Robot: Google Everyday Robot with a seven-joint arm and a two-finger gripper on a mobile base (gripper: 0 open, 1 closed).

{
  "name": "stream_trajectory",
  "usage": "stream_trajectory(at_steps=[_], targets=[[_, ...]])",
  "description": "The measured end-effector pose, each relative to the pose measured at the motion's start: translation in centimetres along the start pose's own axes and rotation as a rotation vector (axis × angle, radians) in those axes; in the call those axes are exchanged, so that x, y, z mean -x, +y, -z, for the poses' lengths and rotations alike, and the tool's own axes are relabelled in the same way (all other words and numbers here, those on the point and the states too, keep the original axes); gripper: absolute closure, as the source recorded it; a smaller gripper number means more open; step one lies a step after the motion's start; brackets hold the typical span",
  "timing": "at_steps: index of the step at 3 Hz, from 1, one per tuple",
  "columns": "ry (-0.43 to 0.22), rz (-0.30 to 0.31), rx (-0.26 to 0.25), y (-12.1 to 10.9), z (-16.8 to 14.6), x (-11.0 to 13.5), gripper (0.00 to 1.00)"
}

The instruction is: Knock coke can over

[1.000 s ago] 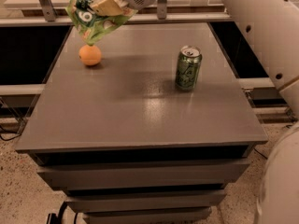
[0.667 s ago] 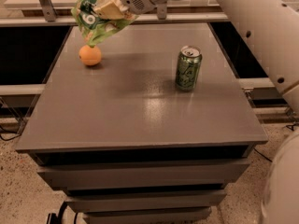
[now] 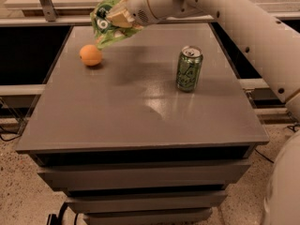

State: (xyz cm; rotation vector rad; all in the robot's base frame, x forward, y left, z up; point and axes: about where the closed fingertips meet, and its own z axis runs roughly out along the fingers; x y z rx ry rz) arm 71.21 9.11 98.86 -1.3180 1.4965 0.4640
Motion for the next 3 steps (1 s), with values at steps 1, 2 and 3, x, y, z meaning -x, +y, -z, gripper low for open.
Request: stream_trajectory(at_steps=[1,2,3], targets=[[0.015,-0.018,-0.043,-1.1,-0.4,-1.3,1.00],[0.043,-0.026,-0.067,-2.0,-0.3,-2.0,1.00],[0.068,-0.036,-0.060,-2.3,-0.5,-3.0,0.82]])
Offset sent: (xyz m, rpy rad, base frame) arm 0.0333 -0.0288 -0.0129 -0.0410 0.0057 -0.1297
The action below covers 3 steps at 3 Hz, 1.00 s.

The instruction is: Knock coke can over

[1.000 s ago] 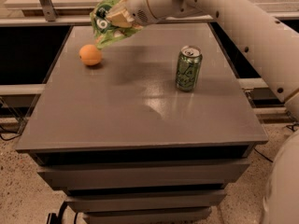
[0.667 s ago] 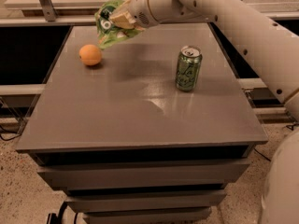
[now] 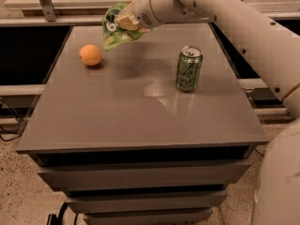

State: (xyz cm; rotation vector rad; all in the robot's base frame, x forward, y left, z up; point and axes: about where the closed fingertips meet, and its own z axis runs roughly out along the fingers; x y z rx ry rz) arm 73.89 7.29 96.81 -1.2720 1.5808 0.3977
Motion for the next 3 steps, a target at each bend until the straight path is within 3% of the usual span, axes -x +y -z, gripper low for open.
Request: stream_trajectory(at_steps=[3], targets=[[0.044,0.014,0.058,1.8,-1.4,-2.9,0.12]])
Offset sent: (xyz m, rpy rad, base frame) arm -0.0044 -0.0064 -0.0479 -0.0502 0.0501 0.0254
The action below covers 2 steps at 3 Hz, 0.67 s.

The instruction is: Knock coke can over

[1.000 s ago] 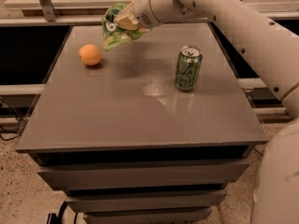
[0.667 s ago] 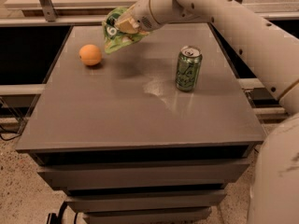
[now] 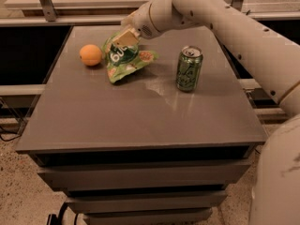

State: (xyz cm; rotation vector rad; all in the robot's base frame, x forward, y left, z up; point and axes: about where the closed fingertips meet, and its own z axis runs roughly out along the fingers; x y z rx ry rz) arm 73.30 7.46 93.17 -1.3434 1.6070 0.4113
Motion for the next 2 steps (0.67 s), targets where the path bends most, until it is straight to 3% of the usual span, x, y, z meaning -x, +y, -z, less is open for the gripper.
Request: stream_trajectory(at_steps=[1,2], targets=[[0.000,0.015,0.004,0.32,1.12,0.41,0.00],[0.000,0.015,0.004,0.31,1.15,0.42,0.00]])
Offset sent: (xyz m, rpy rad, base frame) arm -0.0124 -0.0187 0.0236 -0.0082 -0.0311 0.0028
